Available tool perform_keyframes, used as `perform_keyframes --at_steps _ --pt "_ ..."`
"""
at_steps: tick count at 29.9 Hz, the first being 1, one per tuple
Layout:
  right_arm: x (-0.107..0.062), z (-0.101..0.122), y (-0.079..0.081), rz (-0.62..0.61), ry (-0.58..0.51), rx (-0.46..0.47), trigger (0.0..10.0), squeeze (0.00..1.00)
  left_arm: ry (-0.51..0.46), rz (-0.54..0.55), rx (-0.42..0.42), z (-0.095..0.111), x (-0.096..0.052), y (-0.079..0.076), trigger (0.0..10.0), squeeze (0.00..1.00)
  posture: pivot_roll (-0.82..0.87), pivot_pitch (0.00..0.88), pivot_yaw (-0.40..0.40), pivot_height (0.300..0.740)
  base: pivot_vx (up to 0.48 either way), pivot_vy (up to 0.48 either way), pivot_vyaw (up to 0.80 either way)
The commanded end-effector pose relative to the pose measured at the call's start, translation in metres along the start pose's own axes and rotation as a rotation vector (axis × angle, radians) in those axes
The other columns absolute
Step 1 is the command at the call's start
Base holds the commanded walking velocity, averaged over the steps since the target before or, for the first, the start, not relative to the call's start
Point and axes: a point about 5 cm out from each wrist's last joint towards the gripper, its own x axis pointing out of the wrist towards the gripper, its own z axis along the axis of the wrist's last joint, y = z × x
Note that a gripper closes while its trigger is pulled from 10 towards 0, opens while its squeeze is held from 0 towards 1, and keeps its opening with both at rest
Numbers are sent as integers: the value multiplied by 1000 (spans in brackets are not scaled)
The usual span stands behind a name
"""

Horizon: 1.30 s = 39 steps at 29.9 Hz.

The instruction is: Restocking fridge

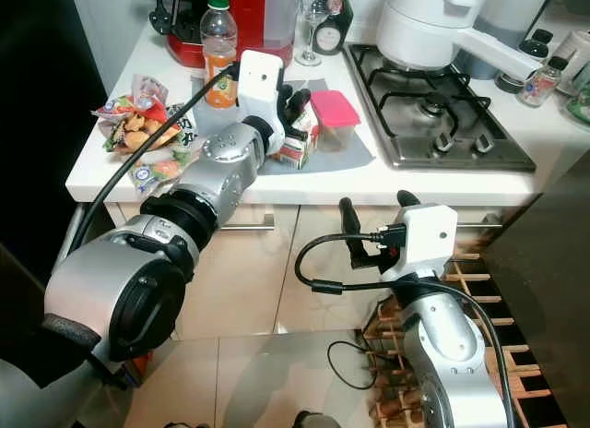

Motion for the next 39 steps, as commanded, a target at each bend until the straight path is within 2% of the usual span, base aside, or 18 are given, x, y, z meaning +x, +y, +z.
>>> perform_keyframes --at_steps 1,7,11,13,19,20,22,23,24,28,29,30,31,34,35,39 --pt "3 -2 -2 -3 4 -10 10000 59 147 -36 -2 -34 -6 -11 0 0 -282 58 -63 740 0 0 0" --pt "9 -3 -3 -5 -5 -8 10000 59 104 -22 -14 -22 -4 -4 0 0 -269 36 -60 740 0 0 0" --pt "14 -3 -3 -3 -17 -8 10000 59 -15 -14 -69 11 2 7 0 0 -255 24 -61 740 0 0 0" --pt "15 -3 -3 -3 -18 -7 10000 63 -24 -16 -68 14 2 8 0 0 -253 24 -62 740 0 0 0" --pt "23 -1 -2 -2 -39 -5 10000 63 -198 -32 -75 59 4 17 0 0 -241 19 -58 740 0 0 0" --pt "24 -1 -3 -9 -46 -4 10000 63 -277 -33 -43 78 3 22 0 0 -237 17 -58 740 0 0 0" --pt "25 -1 -3 -11 -49 -4 10000 63 -301 -34 -33 83 2 24 0 0 -235 16 -57 740 0 0 0" --pt "27 0 -3 -15 -56 -1 10000 63 -343 -45 -4 91 0 25 0 0 -228 14 -56 740 0 0 0" --pt "27 0 -3 -15 -56 -1 10000 63 -343 -45 -4 91 0 25 0 0 -228 14 -56 740 0 0 0" --pt "36 4 -2 -28 -90 5 10000 63 -409 -74 135 93 -9 28 0 0 -202 0 -52 740 0 0 0" --pt "39 5 -3 -36 -101 5 10000 63 -422 -75 157 91 -11 29 2471 0 -196 0 -50 740 0 0 0" --pt "41 8 -5 -55 -122 1 10000 63 -432 -59 207 86 -15 30 10000 0 -192 0 -48 740 0 0 0" --pt "43 11 -6 -74 -139 -4 10000 63 -441 -54 233 82 -19 30 10000 0 -190 0 -47 740 0 0 0" --pt "46 15 -9 -105 -161 -5 10000 63 -443 -63 219 75 -24 30 10000 0 -182 0 -46 740 0 0 0" --pt "49 17 -14 -150 -182 -12 10000 59 -449 -45 212 69 -30 33 10000 0 -162 0 -43 740 0 0 0" --pt "56 18 -18 -204 -201 -11 10000 55 -493 -4 188 69 -43 37 10000 0 -144 0 -42 740 0 0 0"
